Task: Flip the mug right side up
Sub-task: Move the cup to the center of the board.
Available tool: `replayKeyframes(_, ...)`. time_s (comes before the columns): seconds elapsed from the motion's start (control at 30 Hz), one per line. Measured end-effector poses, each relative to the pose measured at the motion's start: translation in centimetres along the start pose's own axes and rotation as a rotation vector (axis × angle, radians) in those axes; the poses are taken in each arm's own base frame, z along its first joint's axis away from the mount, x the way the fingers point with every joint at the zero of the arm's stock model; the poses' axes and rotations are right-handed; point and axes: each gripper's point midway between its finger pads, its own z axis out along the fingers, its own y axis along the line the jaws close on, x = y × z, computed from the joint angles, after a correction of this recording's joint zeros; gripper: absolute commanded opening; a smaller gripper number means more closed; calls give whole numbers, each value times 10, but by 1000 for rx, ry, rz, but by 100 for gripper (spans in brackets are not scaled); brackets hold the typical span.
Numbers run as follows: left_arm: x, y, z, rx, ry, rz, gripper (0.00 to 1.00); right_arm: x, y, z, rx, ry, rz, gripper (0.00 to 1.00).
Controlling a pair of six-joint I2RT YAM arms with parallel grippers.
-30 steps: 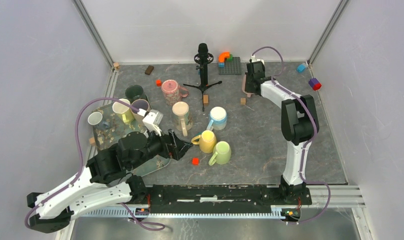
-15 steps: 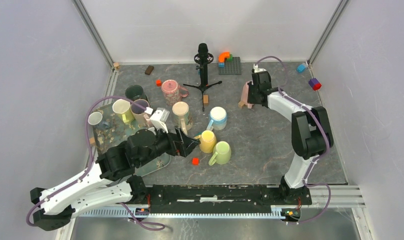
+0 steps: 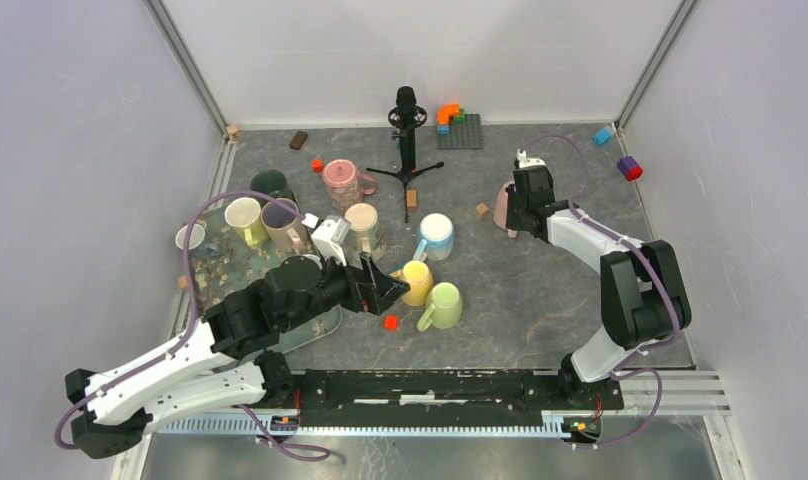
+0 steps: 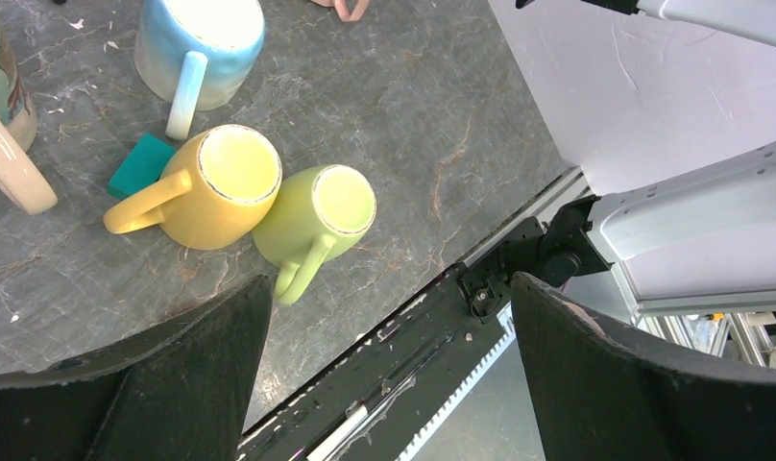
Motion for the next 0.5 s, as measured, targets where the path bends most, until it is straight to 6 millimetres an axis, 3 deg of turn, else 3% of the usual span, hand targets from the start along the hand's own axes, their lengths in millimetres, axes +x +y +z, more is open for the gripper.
replayKeyframes(0.1,2,0,2,3,3,-4,100,1,-3,0,18,0,-9,40)
replayKeyframes(0.27,7,0,4,9,20,-5,100,1,-8,0,45,-4,-16,46)
replayKeyframes(0.5,6,-2,6,19,14,-8,100,-2,-13,-3,73,0,-22,46)
